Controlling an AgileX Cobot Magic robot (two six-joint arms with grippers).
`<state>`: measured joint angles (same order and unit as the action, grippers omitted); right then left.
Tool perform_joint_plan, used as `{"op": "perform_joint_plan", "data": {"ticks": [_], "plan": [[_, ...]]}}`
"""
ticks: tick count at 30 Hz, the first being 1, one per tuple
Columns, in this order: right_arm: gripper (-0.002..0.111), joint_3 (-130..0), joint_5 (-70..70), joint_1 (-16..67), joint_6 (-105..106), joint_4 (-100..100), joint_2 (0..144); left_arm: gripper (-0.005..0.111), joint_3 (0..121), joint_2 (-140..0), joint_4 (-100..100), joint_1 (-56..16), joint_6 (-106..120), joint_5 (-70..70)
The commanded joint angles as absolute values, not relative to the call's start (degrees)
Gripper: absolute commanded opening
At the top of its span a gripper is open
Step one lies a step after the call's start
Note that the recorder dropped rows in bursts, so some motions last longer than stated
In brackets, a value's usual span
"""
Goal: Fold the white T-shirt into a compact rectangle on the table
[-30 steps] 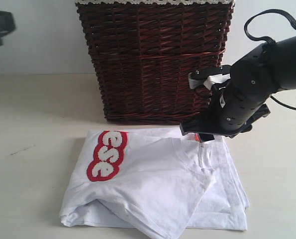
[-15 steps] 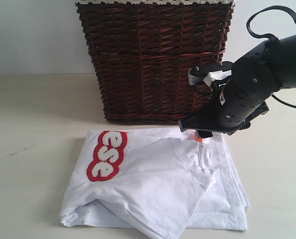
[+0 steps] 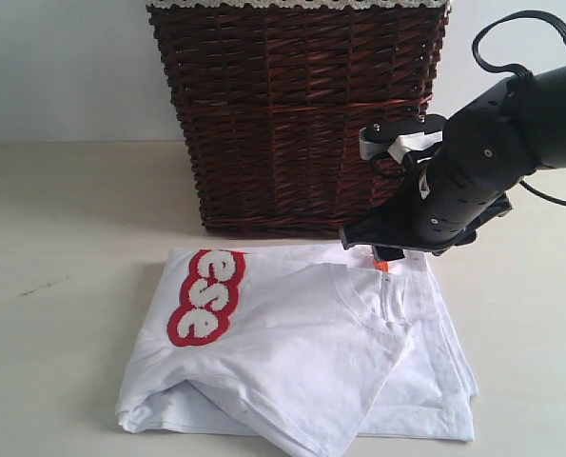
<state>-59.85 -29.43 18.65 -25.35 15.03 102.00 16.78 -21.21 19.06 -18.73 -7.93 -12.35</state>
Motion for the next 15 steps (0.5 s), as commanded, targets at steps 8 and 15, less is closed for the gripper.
{"op": "perform_joint_plan", "data": {"ticks": [8,15], "plan": [[0.056,-59.9,-28.6,18.4,-25.5,15.1,101.5,0.0,5.0,-8.2,8.6,1.3,-7.7,-12.4],[0.056,-59.9,-28.6,18.4,-25.5,15.1,101.5,0.0,0.0,0.0,6.0,2.6,-8.1,-5.4]]}}
